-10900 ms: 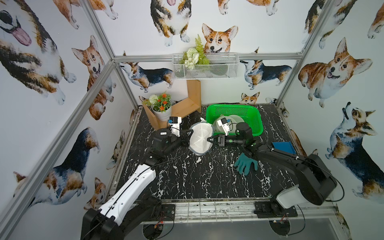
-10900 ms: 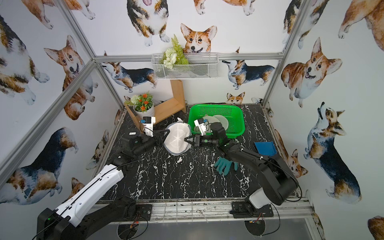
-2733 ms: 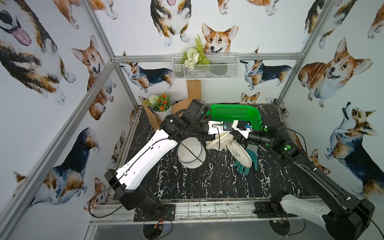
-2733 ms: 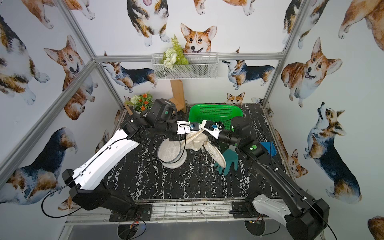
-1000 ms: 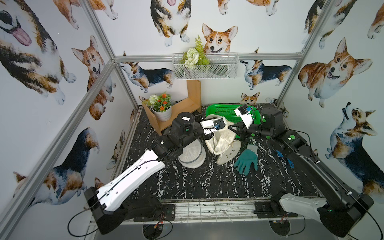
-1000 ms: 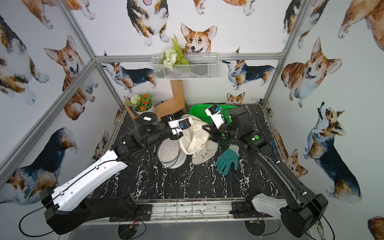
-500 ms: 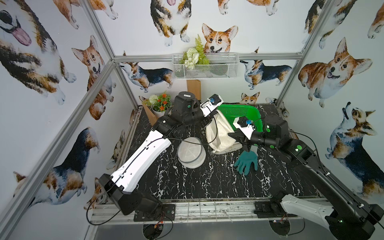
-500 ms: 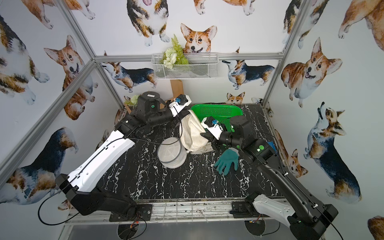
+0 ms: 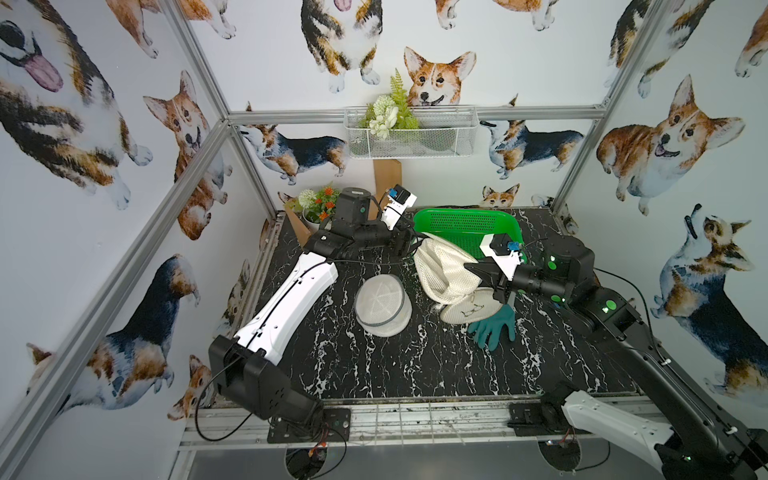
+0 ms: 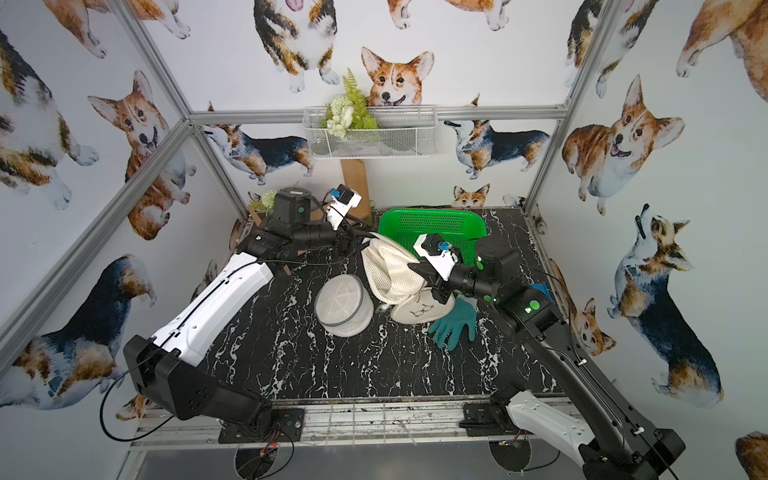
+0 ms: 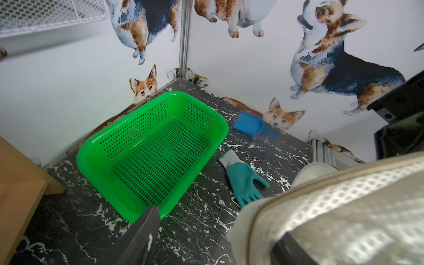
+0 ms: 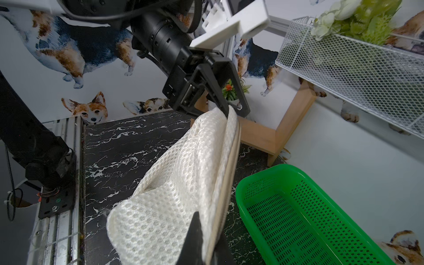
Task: Turn the laundry bag inside out
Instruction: Turn over the laundry bag.
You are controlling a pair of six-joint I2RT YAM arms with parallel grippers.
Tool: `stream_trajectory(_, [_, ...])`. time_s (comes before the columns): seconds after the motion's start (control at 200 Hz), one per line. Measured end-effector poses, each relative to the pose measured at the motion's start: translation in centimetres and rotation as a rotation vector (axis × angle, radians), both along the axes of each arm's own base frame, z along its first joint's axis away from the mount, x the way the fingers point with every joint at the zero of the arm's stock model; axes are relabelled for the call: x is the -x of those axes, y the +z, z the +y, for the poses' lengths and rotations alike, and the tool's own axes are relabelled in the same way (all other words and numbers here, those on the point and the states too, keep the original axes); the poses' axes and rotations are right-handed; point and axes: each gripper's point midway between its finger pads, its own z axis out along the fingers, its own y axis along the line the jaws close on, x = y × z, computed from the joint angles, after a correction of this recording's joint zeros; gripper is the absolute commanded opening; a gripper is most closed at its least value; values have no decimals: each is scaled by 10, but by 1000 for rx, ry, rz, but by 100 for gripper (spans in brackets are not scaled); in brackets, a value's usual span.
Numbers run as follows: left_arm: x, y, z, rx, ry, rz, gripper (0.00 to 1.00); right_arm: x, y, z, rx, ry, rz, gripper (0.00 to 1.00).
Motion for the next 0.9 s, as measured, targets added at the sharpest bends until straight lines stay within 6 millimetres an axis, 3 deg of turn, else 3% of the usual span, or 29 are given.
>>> stream_trajectory(0.3, [8, -36, 6, 71, 19, 93, 75, -1, 24, 0, -189, 32, 35, 0])
stream_trajectory(0.616, [18, -31, 6, 224, 65, 47, 75, -14, 38, -2, -393, -10, 100, 0])
stream_trajectory(0.901, [34, -27, -21, 313, 109, -27, 76, -27, 64, -13, -593, -74, 79, 0])
